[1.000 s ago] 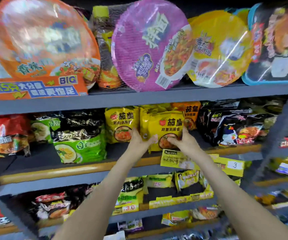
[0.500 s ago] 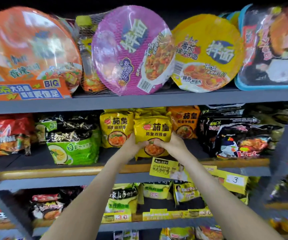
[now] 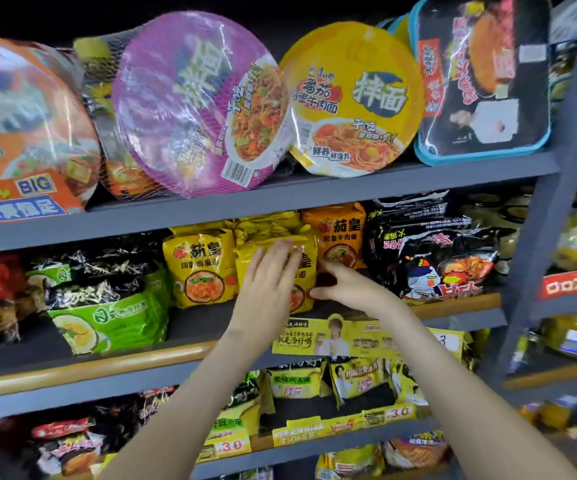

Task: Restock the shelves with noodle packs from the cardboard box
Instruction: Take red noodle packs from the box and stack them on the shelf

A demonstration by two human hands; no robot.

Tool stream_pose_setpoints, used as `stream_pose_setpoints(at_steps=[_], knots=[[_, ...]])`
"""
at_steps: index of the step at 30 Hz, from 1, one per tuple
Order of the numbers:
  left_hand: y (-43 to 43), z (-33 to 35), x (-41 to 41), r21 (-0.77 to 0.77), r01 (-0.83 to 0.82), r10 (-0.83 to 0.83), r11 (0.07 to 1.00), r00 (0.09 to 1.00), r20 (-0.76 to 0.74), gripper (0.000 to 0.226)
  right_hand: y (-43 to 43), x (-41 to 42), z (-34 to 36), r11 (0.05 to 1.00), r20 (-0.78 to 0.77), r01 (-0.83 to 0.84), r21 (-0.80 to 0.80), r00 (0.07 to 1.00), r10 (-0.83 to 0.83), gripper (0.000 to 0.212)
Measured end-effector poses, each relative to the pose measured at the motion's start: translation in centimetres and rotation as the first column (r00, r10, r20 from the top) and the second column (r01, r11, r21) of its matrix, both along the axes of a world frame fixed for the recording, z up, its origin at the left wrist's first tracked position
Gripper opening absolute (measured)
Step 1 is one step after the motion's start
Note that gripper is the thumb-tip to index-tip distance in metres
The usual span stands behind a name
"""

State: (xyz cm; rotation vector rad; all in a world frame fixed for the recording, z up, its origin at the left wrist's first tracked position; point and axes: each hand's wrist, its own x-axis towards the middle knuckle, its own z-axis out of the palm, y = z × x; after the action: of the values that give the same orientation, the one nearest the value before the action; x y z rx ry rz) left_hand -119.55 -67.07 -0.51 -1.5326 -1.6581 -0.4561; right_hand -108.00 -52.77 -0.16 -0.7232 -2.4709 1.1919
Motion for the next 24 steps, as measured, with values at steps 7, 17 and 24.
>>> stream_pose_setpoints(at_steps=[7,17,24], knots=[[3.3,0.5,-3.2,-0.295,-0.071,-0.04,0.953,0.934,-0.354,0.081,2.7,-0.3,-1.7,0.908,0.053,0.15,0.392,0.981,-0.185,0.086],[1.8,1.1,-6.8,-0.311,-0.106,-0.059,0.944,0.876,-0.479,0.105,7.1,-3.5,-0.5,0.569,0.185,0.042,0.822,0.924,-0.334,0.114],[2.5,1.0,-6.2,-0.296,-0.147,-0.014,0.944,0.876,-0.481,0.112,8.1,-4.3,-0.8,0.509,0.16,0.039,0.86,0.926,-0.342,0.101]])
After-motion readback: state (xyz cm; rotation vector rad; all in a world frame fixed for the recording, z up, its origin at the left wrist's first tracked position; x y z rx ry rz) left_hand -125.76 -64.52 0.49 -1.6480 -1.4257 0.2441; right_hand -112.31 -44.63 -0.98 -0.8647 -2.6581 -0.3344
